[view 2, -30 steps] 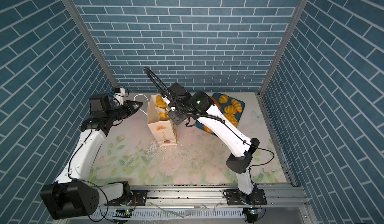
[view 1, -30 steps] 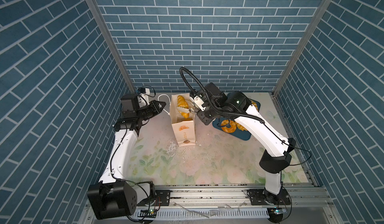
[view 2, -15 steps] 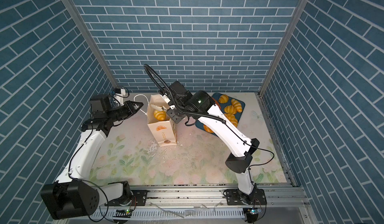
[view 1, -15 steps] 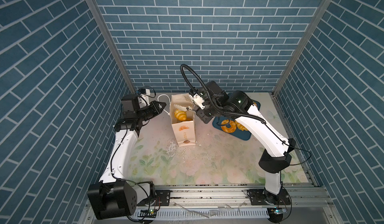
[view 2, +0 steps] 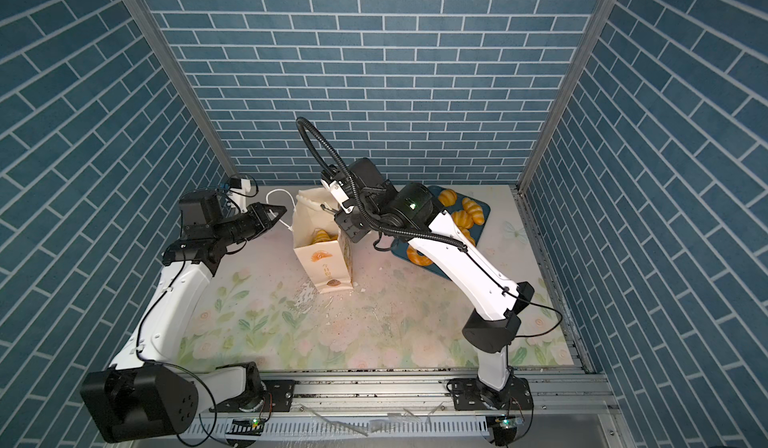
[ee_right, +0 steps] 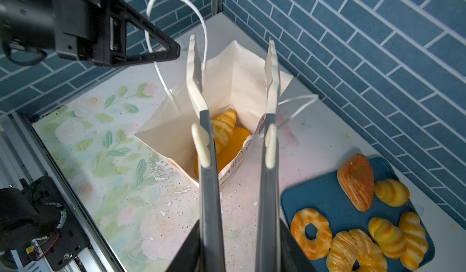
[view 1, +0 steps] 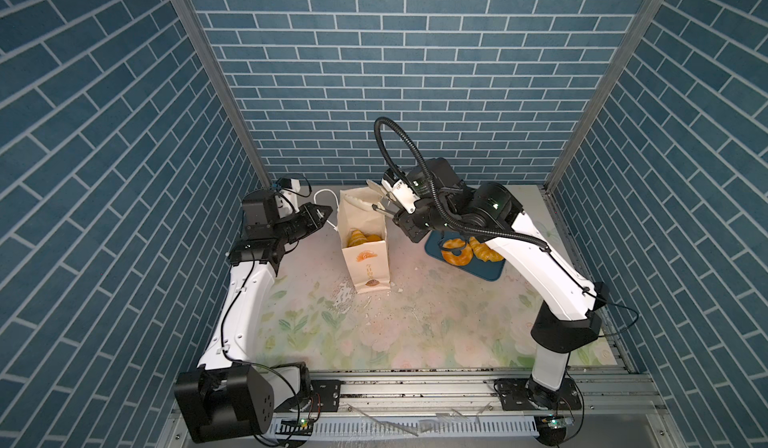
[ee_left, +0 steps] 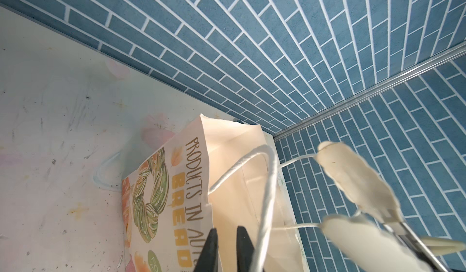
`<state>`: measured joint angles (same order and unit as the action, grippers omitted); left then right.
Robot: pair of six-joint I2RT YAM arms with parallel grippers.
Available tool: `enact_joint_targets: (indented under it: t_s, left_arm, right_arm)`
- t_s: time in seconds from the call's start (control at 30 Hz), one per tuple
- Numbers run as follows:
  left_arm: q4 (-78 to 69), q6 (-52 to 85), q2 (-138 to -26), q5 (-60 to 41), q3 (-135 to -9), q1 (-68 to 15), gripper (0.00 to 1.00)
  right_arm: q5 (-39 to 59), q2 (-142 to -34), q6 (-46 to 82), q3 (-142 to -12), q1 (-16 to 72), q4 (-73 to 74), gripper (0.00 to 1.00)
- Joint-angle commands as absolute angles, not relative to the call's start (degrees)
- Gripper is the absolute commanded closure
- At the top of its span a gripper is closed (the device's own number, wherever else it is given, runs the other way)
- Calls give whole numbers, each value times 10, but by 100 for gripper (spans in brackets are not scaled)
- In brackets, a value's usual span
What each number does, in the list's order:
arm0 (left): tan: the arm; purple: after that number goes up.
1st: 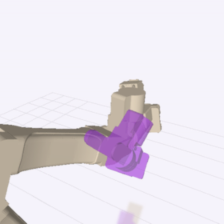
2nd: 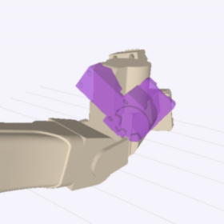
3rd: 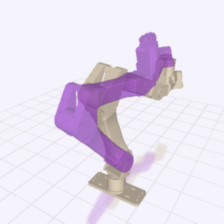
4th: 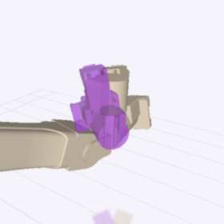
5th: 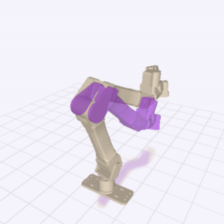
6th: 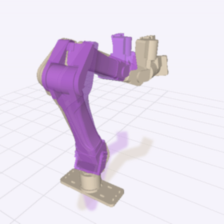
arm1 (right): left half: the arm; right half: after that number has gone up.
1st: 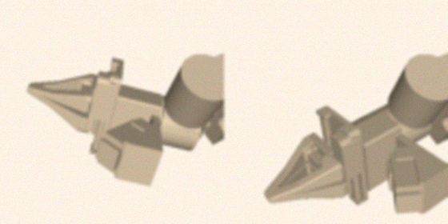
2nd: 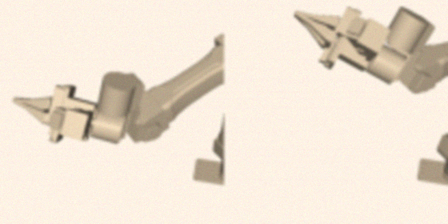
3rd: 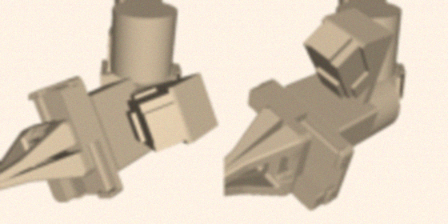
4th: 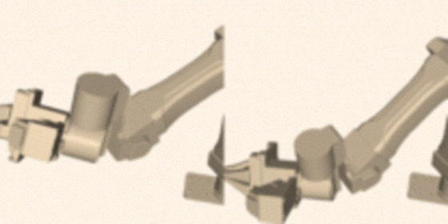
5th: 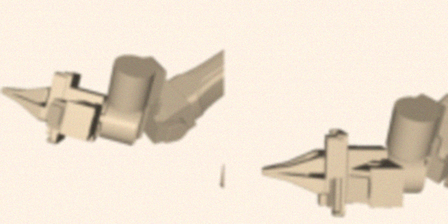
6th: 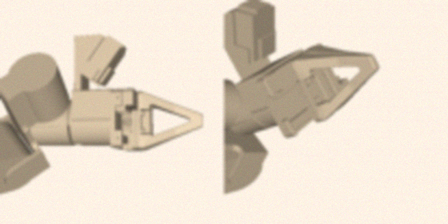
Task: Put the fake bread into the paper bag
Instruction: 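Open the tongs to release the roll into the bag and raise them, then move the empty tongs back over the tray with the right gripper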
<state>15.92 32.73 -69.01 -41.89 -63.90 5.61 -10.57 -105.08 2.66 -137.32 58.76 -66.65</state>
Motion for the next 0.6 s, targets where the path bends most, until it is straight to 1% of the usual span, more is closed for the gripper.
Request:
enact_joint_targets:
  t_s: [0.0, 0.17, 0.27, 0.43, 0.57]
  left_arm:
    - [153, 326, -678, -426, -631, 58, 83]
    - [153, 326, -675, -427, -630, 58, 83]
    - [155, 326, -672, -427, -630, 58, 83]
    - [152, 327, -674, -427, -629, 58, 83]
    - [151, 330, -676, -427, -631, 58, 83]
  right_arm:
    - [-120, -988, 19, -1357, 578, -599, 58]
    - [-138, -898, 60, -1236, 533, -526, 59]
    - [-155, -848, 92, -1169, 496, -506, 59]
    - [-173, -786, 151, -1056, 402, -520, 60]
    - [-151, -770, 197, -981, 340, -546, 60]
